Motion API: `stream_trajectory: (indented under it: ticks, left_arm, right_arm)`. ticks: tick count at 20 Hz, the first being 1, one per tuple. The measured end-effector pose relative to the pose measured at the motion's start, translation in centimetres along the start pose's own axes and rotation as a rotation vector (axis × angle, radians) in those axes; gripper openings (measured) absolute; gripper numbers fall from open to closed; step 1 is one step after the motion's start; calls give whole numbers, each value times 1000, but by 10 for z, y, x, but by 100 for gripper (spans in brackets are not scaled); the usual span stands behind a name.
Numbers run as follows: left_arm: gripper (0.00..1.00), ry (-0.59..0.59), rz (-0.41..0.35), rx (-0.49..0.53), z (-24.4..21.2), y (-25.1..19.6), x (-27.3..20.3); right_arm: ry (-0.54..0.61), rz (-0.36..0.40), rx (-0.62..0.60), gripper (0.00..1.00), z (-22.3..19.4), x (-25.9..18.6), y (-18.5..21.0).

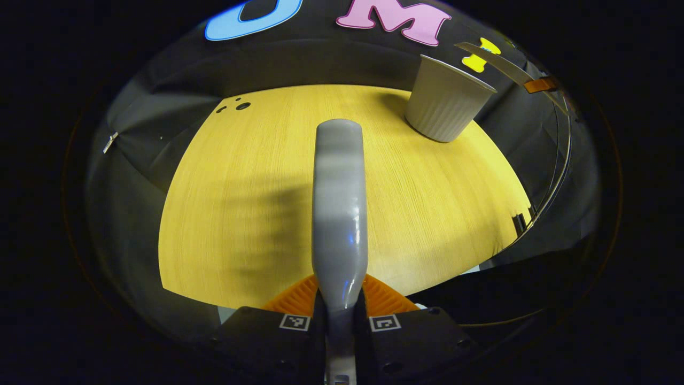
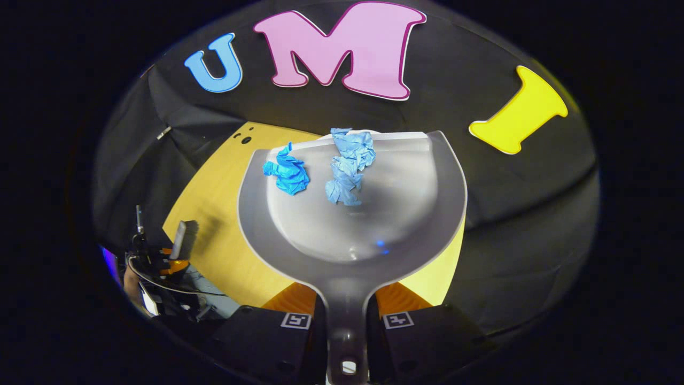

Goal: Pick up the small broom and dustpan from the desktop, sweep the trash into the dustpan with the broom, and then empty the trash into the garbage bin.

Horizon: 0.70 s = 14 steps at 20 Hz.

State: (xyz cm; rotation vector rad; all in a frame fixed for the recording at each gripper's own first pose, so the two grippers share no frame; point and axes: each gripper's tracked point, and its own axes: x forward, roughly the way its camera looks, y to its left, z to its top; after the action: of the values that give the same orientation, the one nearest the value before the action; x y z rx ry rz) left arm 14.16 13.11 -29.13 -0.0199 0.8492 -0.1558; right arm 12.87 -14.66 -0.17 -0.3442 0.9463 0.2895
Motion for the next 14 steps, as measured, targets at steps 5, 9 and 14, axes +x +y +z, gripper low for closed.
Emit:
stream_trajectory:
  ticks: [5,9,14]
  left_arm:
    - [26,36,3,-54,-9,-4,2]
    - [26,26,69,-39,-9,11,-3]
    - [26,21,54,-85,-4,8,-5]
  right_arm:
    - [-53,-145,-103,34,29,37,-42]
    - [-49,-238,-115,34,28,61,-71]
    - [-124,-424,-189,34,35,76,-106]
